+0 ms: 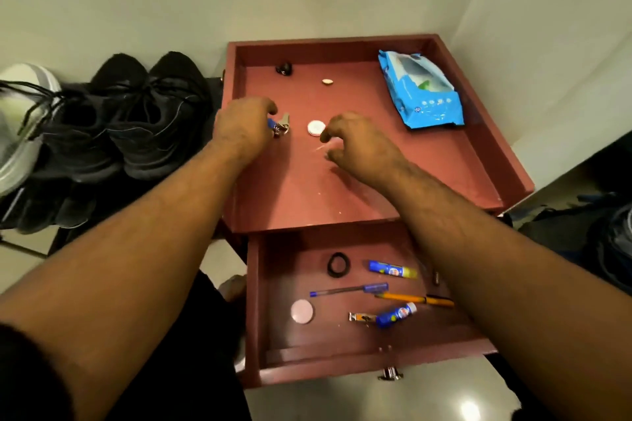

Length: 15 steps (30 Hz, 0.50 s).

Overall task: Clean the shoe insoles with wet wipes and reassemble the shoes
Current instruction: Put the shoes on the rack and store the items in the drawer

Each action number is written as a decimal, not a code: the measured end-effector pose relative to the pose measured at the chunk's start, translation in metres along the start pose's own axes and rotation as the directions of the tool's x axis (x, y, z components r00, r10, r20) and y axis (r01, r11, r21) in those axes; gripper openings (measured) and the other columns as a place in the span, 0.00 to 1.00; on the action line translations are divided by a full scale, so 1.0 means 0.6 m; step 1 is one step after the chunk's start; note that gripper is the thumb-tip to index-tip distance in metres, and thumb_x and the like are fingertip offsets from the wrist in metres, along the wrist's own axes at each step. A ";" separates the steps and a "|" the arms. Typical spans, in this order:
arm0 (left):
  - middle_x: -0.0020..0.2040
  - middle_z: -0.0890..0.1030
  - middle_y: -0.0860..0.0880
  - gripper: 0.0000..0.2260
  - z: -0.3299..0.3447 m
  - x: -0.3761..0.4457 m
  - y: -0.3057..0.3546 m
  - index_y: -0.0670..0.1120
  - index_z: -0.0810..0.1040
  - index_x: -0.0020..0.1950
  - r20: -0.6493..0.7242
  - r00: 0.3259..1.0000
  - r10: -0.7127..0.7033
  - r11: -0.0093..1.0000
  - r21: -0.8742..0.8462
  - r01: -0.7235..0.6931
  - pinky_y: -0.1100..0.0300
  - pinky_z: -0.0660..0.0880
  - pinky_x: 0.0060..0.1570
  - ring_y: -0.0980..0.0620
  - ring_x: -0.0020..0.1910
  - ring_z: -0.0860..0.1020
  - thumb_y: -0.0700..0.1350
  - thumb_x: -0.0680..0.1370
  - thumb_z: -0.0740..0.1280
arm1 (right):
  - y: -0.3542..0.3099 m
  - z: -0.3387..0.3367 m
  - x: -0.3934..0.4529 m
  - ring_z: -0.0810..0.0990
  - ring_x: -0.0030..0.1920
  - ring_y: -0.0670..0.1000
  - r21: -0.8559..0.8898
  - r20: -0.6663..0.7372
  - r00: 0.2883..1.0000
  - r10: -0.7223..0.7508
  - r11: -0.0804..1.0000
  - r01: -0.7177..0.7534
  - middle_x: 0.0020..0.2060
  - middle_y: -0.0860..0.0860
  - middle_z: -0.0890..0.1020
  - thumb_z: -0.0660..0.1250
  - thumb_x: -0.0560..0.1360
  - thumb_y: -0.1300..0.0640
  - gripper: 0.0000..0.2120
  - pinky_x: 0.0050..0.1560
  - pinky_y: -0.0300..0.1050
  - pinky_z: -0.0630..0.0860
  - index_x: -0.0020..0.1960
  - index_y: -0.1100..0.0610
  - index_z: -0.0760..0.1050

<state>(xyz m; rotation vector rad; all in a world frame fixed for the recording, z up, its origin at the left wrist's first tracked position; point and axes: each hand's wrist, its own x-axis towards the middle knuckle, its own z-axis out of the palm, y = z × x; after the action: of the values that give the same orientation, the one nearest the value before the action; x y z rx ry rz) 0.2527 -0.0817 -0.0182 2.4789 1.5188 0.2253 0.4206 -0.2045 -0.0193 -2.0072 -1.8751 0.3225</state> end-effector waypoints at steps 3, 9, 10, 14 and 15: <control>0.69 0.75 0.45 0.22 0.016 0.016 -0.001 0.56 0.68 0.74 0.041 0.999 -0.002 0.979 0.202 -0.006 0.47 0.63 0.66 0.40 0.67 0.73 0.43 0.80 0.62 | 0.007 0.037 0.086 0.72 0.63 0.58 -0.110 0.066 0.998 -0.005 0.994 0.013 0.61 0.54 0.75 0.66 0.73 0.62 0.22 0.63 0.50 0.70 0.66 0.53 0.74; 0.61 0.76 0.43 0.15 0.039 0.011 0.028 0.49 0.75 0.67 0.093 0.993 0.073 0.943 0.319 -0.099 0.44 0.61 0.65 0.39 0.58 0.77 0.50 0.83 0.57 | 0.015 0.055 0.113 0.75 0.58 0.60 -0.334 0.184 0.979 0.088 0.942 -0.022 0.56 0.56 0.76 0.67 0.71 0.62 0.21 0.55 0.50 0.74 0.62 0.50 0.74; 0.60 0.76 0.42 0.14 0.038 0.005 0.033 0.48 0.76 0.64 0.093 0.991 0.096 0.946 0.302 -0.120 0.46 0.63 0.63 0.39 0.57 0.77 0.50 0.82 0.58 | 0.016 0.055 0.102 0.75 0.57 0.61 -0.339 0.139 0.988 0.073 0.941 -0.022 0.55 0.57 0.76 0.64 0.73 0.61 0.15 0.53 0.49 0.73 0.60 0.52 0.75; 0.60 0.75 0.41 0.11 0.026 -0.034 0.055 0.43 0.76 0.61 0.166 0.975 0.148 0.971 0.163 -0.175 0.48 0.72 0.53 0.38 0.56 0.77 0.46 0.81 0.61 | 0.020 0.045 0.032 0.76 0.53 0.61 -0.279 0.127 0.991 0.039 0.960 -0.002 0.51 0.59 0.77 0.61 0.77 0.57 0.11 0.50 0.49 0.73 0.56 0.57 0.78; 0.58 0.75 0.41 0.10 0.024 -0.047 0.060 0.43 0.77 0.59 0.172 0.974 0.151 0.979 0.110 -0.171 0.49 0.73 0.51 0.39 0.54 0.78 0.46 0.81 0.62 | 0.021 0.040 0.009 0.76 0.52 0.61 -0.251 0.136 0.991 0.018 0.968 0.017 0.50 0.59 0.78 0.62 0.77 0.56 0.10 0.49 0.49 0.73 0.53 0.58 0.78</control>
<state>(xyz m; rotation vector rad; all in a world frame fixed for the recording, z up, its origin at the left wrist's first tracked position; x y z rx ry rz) 0.2743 -0.1242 -0.0227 2.6464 1.3051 -0.0469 0.4226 -0.1969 -0.0458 -2.1997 -2.0916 0.2374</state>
